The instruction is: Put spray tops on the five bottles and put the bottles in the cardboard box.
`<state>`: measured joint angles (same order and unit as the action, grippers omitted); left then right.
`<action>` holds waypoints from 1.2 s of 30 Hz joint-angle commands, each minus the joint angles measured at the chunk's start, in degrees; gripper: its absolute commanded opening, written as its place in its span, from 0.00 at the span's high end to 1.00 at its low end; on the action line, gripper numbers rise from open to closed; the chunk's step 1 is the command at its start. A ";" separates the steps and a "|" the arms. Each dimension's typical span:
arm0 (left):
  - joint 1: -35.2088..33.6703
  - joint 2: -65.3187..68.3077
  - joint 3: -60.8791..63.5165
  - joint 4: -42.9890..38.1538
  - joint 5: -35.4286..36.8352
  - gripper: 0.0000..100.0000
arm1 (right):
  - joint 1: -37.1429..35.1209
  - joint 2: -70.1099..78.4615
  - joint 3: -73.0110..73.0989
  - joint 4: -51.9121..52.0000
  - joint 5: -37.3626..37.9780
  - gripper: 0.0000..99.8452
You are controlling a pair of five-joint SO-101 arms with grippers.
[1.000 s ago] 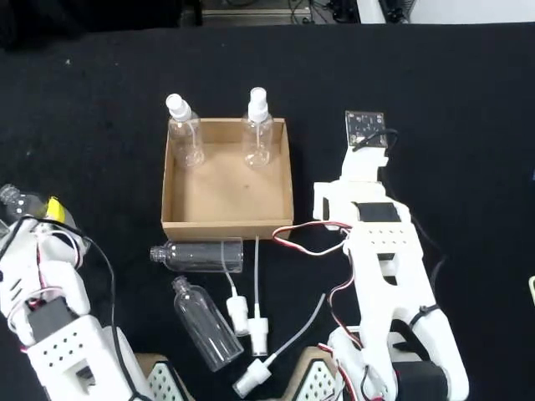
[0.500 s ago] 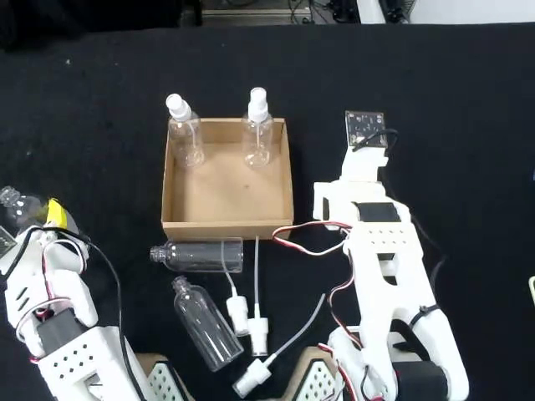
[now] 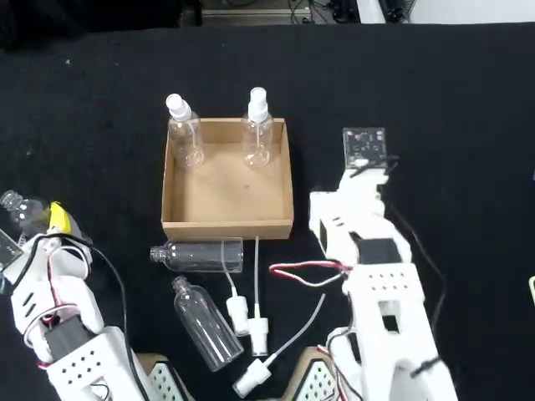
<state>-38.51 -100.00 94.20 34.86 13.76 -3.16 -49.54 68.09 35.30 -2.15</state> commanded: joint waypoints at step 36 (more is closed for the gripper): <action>0.57 -4.57 2.59 -1.23 0.35 0.97 | -38.95 3.91 -17.36 41.85 18.55 0.81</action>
<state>-38.51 -103.52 95.78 34.86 13.85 -41.23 -49.89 50.24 81.80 20.35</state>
